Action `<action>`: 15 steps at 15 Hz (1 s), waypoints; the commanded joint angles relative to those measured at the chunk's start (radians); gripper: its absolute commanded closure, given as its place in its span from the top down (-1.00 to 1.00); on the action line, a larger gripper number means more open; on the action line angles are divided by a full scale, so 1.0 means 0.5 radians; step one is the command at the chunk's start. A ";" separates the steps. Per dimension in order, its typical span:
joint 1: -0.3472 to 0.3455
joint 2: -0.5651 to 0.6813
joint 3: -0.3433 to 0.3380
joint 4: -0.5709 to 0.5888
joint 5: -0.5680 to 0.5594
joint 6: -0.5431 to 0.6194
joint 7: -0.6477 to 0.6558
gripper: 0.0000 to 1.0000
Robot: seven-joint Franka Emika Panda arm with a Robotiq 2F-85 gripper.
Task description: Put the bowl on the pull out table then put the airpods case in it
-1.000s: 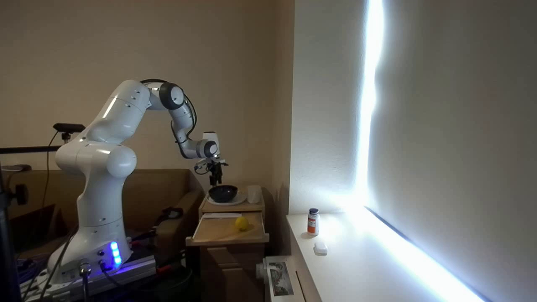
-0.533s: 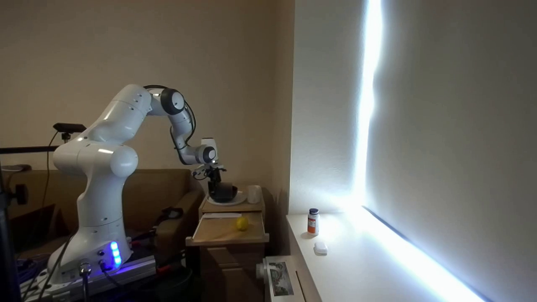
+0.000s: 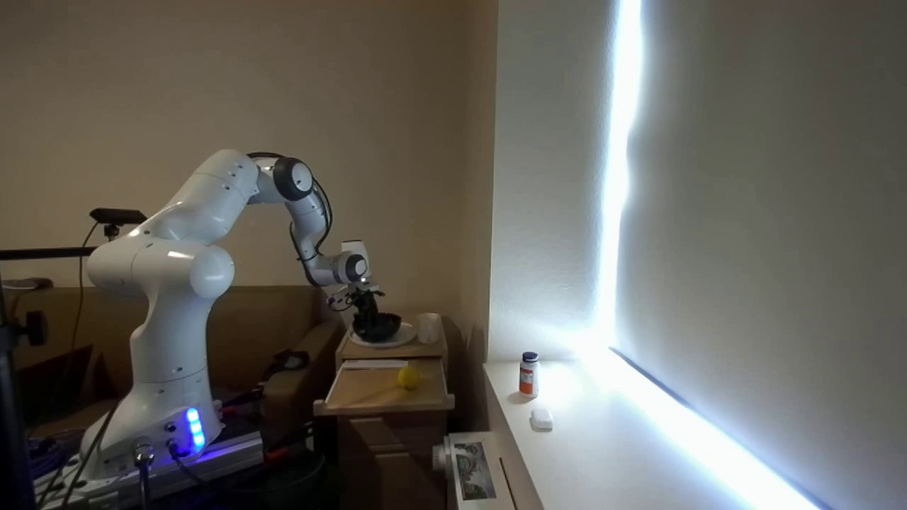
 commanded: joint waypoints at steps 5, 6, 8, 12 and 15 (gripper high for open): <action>-0.012 -0.003 0.009 -0.016 0.013 0.028 -0.007 0.04; -0.011 -0.003 0.007 -0.017 0.012 0.029 -0.006 -0.08; -0.008 -0.004 0.002 -0.022 0.010 0.035 0.001 -0.36; 0.004 -0.004 -0.007 -0.048 0.012 0.077 0.030 -0.92; 0.010 -0.036 -0.024 -0.077 0.016 0.149 0.055 -0.98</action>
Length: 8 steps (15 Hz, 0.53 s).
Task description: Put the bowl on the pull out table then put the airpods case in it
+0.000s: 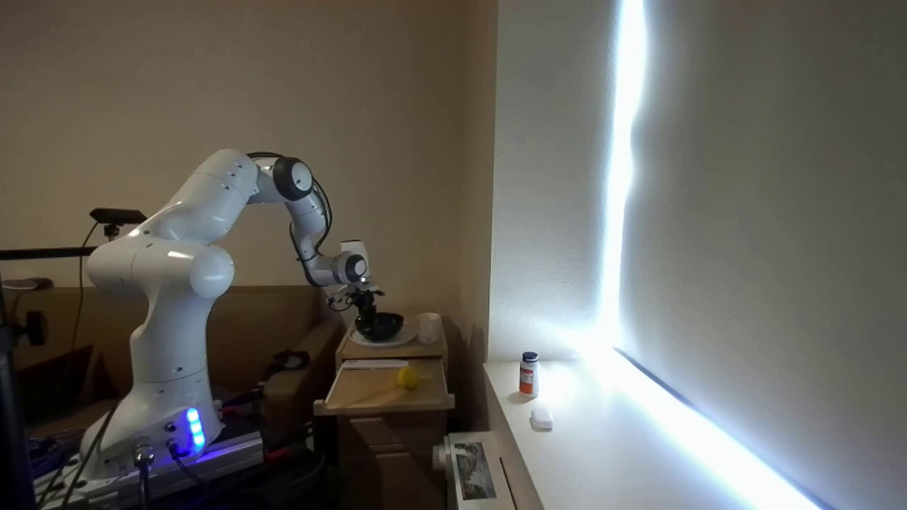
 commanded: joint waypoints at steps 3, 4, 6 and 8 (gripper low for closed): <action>0.007 -0.106 -0.047 -0.120 0.012 0.177 0.057 -0.97; 0.020 -0.164 -0.072 -0.174 -0.010 0.217 0.052 -0.96; 0.046 -0.295 -0.120 -0.317 -0.053 0.309 0.023 -0.96; 0.101 -0.467 -0.200 -0.519 -0.143 0.422 -0.007 -0.96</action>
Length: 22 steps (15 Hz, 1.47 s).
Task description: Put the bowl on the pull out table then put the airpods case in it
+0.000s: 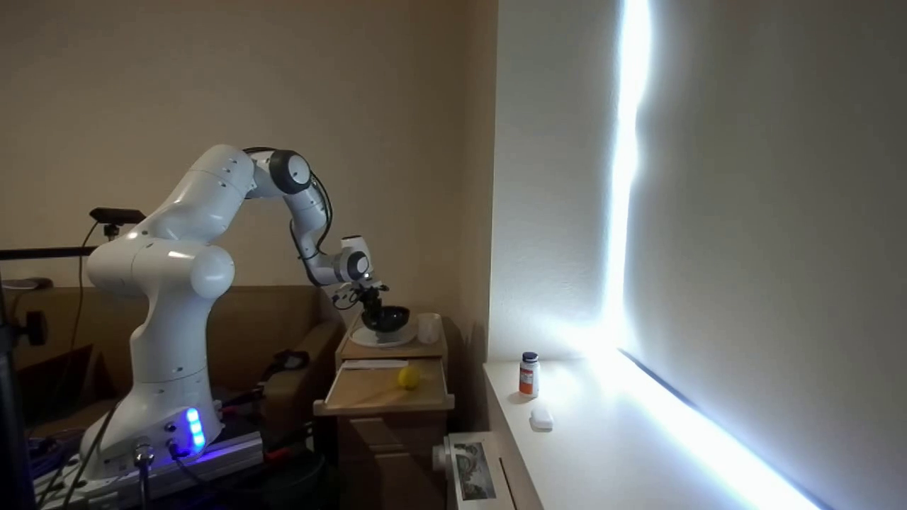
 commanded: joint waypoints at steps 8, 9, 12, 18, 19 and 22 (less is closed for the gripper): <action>-0.026 -0.907 0.106 -1.235 -0.041 0.354 -0.265 -0.96; -0.042 -0.949 0.148 -1.360 0.008 0.421 -0.250 -0.96; 0.020 -1.040 0.100 -1.744 0.071 0.634 -0.075 -0.96; 0.239 -0.756 -0.200 -1.949 0.182 1.096 0.391 -0.96; 0.342 -0.695 -0.307 -1.936 0.248 1.189 0.407 -0.96; 0.529 -0.556 -0.411 -1.893 0.476 1.308 0.429 -0.96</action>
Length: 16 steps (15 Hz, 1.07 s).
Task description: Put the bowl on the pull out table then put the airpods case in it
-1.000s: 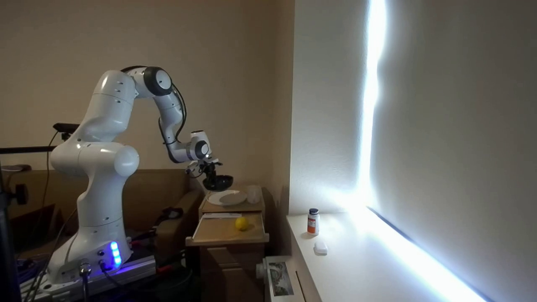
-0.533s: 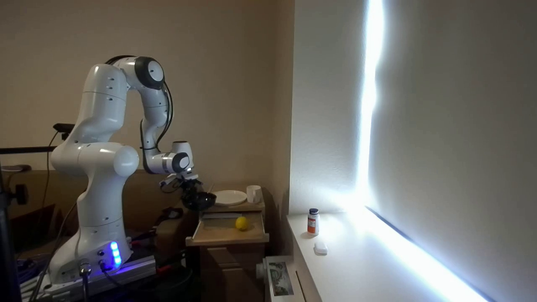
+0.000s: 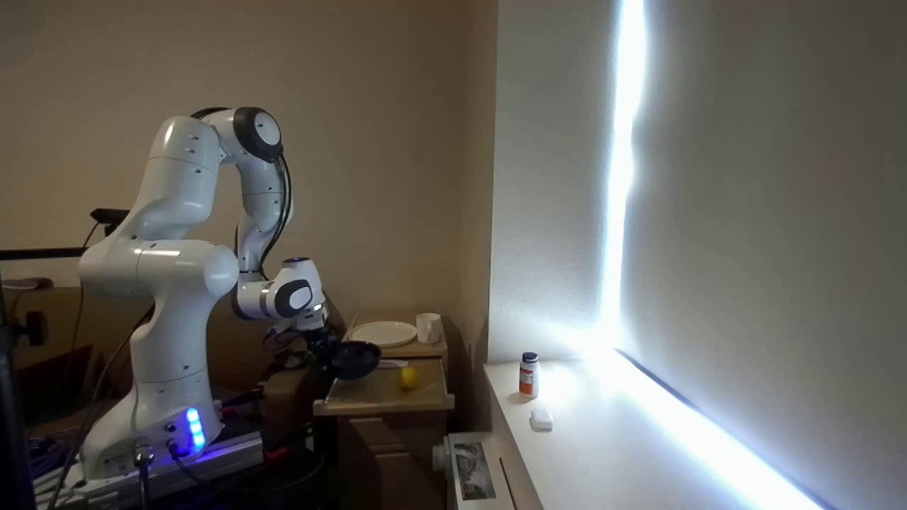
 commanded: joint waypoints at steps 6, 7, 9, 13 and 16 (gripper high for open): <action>-0.092 0.070 0.455 0.069 0.805 0.126 -0.165 -0.96; -0.056 0.052 0.450 0.038 0.885 0.123 -0.183 -0.96; -0.081 0.092 0.493 0.045 0.977 0.129 -0.176 -0.96; -0.137 0.223 0.549 0.097 1.032 0.127 -0.197 -0.96; -0.111 0.266 0.486 0.176 1.049 0.058 -0.293 -0.96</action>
